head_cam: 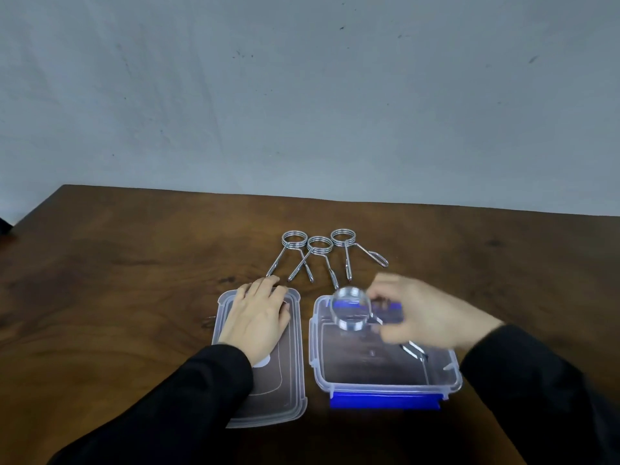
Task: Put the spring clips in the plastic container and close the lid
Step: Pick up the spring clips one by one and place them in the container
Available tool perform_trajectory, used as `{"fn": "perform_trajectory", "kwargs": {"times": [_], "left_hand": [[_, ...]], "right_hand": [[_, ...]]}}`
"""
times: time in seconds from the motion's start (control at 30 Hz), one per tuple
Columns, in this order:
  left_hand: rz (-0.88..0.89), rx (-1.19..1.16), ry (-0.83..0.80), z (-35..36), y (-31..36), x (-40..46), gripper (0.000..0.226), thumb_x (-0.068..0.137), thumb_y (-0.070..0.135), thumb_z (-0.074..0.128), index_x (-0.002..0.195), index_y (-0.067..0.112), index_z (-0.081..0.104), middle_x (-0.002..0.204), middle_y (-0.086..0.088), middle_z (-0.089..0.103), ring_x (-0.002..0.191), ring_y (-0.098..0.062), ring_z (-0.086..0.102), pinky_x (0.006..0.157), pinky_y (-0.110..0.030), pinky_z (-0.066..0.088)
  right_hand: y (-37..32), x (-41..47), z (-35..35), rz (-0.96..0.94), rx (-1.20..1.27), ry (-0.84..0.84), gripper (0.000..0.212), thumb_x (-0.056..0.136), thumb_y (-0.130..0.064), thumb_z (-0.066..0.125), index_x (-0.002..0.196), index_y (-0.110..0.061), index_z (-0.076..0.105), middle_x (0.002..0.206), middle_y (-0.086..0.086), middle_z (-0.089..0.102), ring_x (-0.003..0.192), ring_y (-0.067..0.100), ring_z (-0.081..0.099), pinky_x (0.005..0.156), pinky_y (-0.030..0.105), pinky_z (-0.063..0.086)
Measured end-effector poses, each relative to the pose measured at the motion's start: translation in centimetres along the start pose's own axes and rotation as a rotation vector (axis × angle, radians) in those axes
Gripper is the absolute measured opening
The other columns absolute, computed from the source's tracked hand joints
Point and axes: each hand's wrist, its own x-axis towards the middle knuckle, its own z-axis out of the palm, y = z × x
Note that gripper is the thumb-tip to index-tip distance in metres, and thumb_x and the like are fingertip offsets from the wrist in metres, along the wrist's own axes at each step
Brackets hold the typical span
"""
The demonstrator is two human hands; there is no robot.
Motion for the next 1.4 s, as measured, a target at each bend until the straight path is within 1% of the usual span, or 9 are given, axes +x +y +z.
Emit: {"fn": "perform_trajectory", "kwargs": {"times": [0.13,0.27,0.6,0.77,0.87,1.0,1.13,1.27,1.4], "left_hand": [[-0.005,0.008,0.002,0.0,0.2,0.0,0.022,0.095,0.027,0.056,0.114,0.021,0.066,0.129,-0.004,0.063,0.120,-0.025,0.056,0.105,-0.045,0.040],[-0.005,0.015,0.000,-0.1,0.1,0.0,0.023,0.096,0.028,0.055,0.115,0.021,0.066,0.129,-0.004,0.063,0.121,-0.024,0.056,0.106,-0.044,0.040],[-0.012,0.014,-0.025,-0.1,0.1,-0.1,0.025,0.098,0.030,0.052,0.117,0.022,0.065,0.131,-0.002,0.061,0.123,-0.022,0.054,0.107,-0.043,0.039],[-0.012,-0.034,-0.017,-0.3,0.2,0.1,0.029,0.097,0.031,0.053,0.124,0.022,0.060,0.137,-0.003,0.056,0.127,-0.023,0.049,0.108,-0.044,0.036],[-0.023,-0.048,-0.042,-0.5,0.2,0.2,0.040,0.100,0.042,0.044,0.133,0.022,0.054,0.143,-0.003,0.052,0.133,-0.024,0.044,0.112,-0.044,0.032],[-0.035,-0.037,-0.106,-0.6,0.3,0.4,0.060,0.098,0.057,0.021,0.143,0.025,0.045,0.155,-0.003,0.040,0.144,-0.022,0.030,0.118,-0.045,0.022],[-0.038,-0.015,-0.117,-0.4,0.2,0.4,0.057,0.100,0.057,0.026,0.144,0.027,0.046,0.158,-0.003,0.036,0.147,-0.020,0.027,0.118,-0.044,0.018],[-0.036,-0.010,-0.136,-0.3,0.1,0.4,0.056,0.101,0.057,0.023,0.142,0.027,0.049,0.158,-0.002,0.036,0.147,-0.018,0.024,0.120,-0.044,0.017],[-0.042,-0.028,-0.133,-0.3,0.0,0.4,0.057,0.101,0.057,0.023,0.141,0.028,0.050,0.157,-0.001,0.038,0.147,-0.018,0.025,0.119,-0.044,0.016]], "right_hand": [[0.6,-1.1,3.1,0.055,-0.136,-0.129,0.024,0.086,-0.045,0.069,0.103,-0.030,0.060,0.102,-0.013,0.052,0.095,0.009,0.053,0.081,0.025,0.045],[0.5,-0.1,4.9,0.043,-0.176,-0.184,0.033,0.088,-0.042,0.070,0.116,-0.026,0.063,0.109,-0.009,0.054,0.097,0.010,0.053,0.087,0.034,0.050],[1.0,0.1,5.9,0.020,-0.188,-0.174,0.056,0.087,-0.053,0.068,0.137,-0.030,0.058,0.130,-0.014,0.053,0.117,0.005,0.048,0.098,0.024,0.046],[0.6,0.3,3.4,-0.009,-0.118,0.334,0.037,0.093,-0.052,0.055,0.098,-0.021,0.075,0.094,-0.008,0.065,0.088,0.010,0.060,0.080,0.034,0.052],[2.4,3.2,2.2,0.179,-0.072,0.465,0.027,0.092,-0.039,0.066,0.103,-0.016,0.073,0.097,-0.004,0.062,0.090,0.016,0.061,0.080,0.028,0.047],[4.4,7.4,1.8,0.448,-0.017,0.342,0.070,0.088,-0.051,0.069,0.141,-0.009,0.051,0.136,0.011,0.053,0.125,0.028,0.053,0.104,0.039,0.044],[4.7,10.7,2.1,0.603,-0.014,0.191,0.096,0.087,-0.063,0.062,0.155,-0.006,0.025,0.159,0.018,0.033,0.141,0.035,0.040,0.112,0.046,0.039],[5.1,12.8,3.3,0.684,-0.134,0.199,0.090,0.083,-0.069,0.061,0.147,-0.009,0.040,0.148,0.016,0.046,0.132,0.036,0.048,0.104,0.050,0.047],[5.4,13.5,3.9,0.701,-0.241,0.248,0.065,0.083,-0.051,0.067,0.132,-0.009,0.054,0.134,0.016,0.053,0.122,0.036,0.050,0.096,0.047,0.046]]}}
